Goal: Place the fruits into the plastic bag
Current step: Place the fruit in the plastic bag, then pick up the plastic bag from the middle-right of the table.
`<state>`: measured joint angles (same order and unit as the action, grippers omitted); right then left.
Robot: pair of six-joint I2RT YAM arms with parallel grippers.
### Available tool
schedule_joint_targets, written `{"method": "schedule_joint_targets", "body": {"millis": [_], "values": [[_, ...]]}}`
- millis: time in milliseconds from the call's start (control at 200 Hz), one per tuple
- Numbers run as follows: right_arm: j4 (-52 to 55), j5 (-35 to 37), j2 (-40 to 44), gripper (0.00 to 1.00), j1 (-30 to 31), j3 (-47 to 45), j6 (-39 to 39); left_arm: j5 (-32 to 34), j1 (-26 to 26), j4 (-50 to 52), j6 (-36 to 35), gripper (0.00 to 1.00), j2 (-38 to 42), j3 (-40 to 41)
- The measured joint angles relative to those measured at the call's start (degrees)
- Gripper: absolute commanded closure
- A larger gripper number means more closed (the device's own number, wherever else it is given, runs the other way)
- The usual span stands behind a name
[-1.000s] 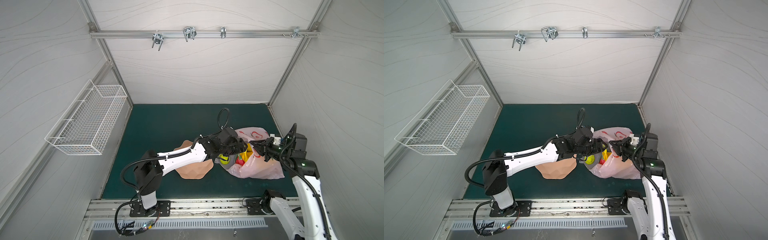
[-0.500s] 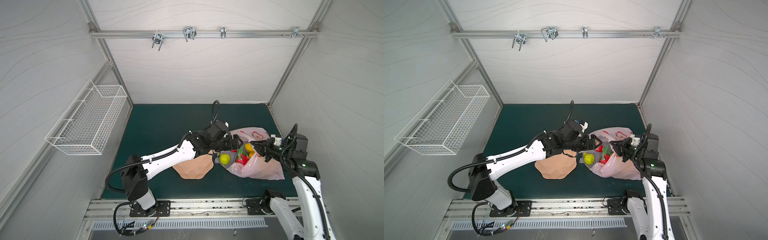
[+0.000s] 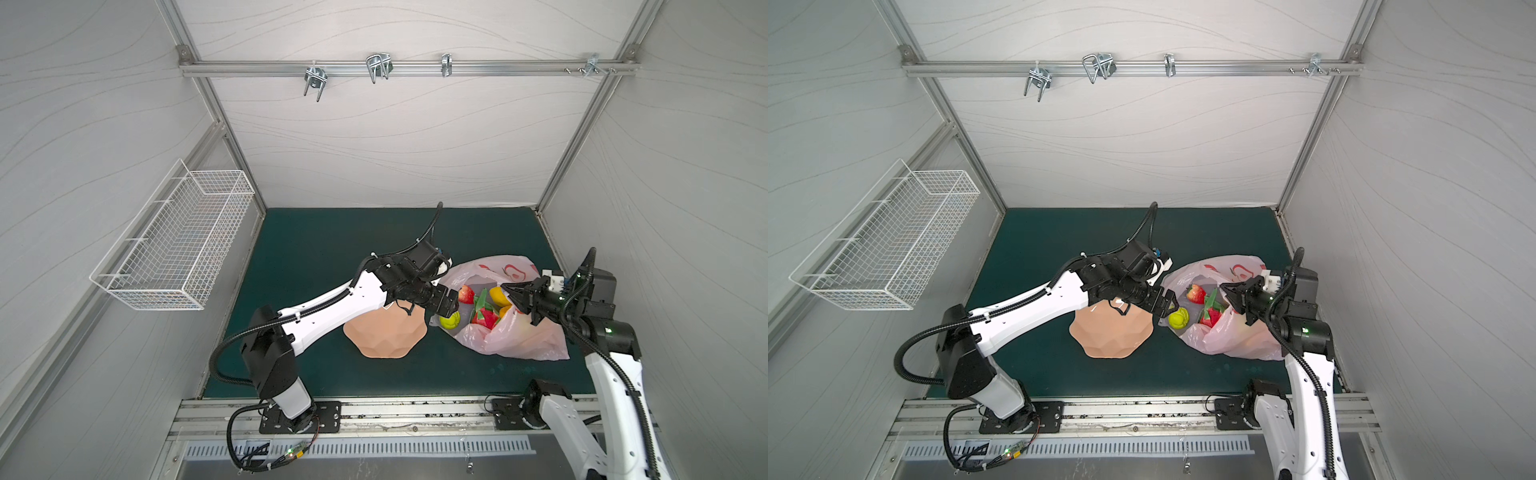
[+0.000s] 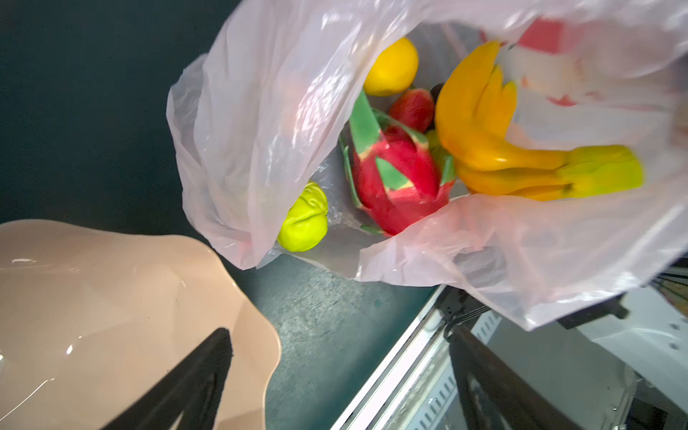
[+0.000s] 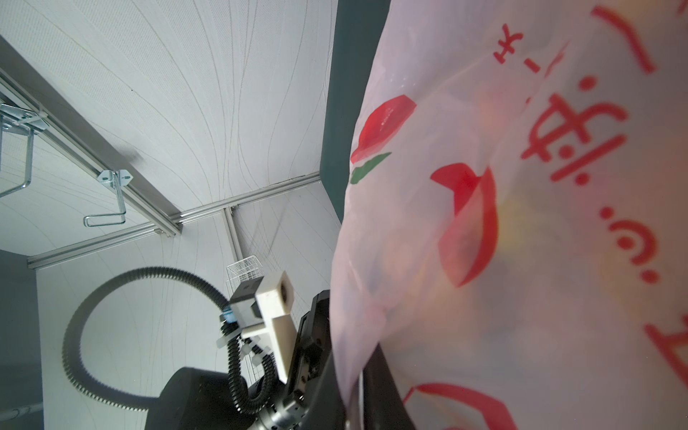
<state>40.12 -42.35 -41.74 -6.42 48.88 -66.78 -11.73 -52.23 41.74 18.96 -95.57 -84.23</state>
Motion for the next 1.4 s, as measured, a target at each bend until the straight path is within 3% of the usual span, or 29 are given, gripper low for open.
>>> {"method": "schedule_joint_targets", "body": {"millis": [505, 700, 930, 1121, 1266, 1356, 1401], "values": [[7.52, 0.04, 2.97, 0.88, -0.85, 1.73, 3.85, 10.03, 0.33, 0.11, -5.35, 0.08, -11.39, -5.57], [9.81, 0.11, 4.76, 0.88, -1.36, 1.66, 4.50, 10.03, 0.39, -1.31, -6.82, 0.11, -14.23, -7.63], [11.52, 0.59, 5.97, 0.88, -1.86, 0.31, 4.74, 5.40, 0.28, -3.48, -7.43, 0.14, -14.67, -7.69], [12.28, 1.44, 6.51, 0.87, -1.97, 0.31, 4.74, 3.80, -0.50, -3.39, -8.35, 0.35, -15.91, -8.70], [12.94, 1.86, 6.84, 0.86, -1.99, 0.31, 4.76, 4.28, -0.76, -2.64, -8.76, 0.70, -16.98, -8.87], [13.92, 2.34, 7.26, 0.76, -2.27, 0.44, 5.27, 4.90, -0.63, -1.88, -9.57, 0.91, -16.98, -8.87], [15.04, 2.82, 7.39, 0.67, -2.43, 0.85, 5.79, 5.09, -0.37, -1.73, -9.68, 0.97, -16.98, -8.87]]}}
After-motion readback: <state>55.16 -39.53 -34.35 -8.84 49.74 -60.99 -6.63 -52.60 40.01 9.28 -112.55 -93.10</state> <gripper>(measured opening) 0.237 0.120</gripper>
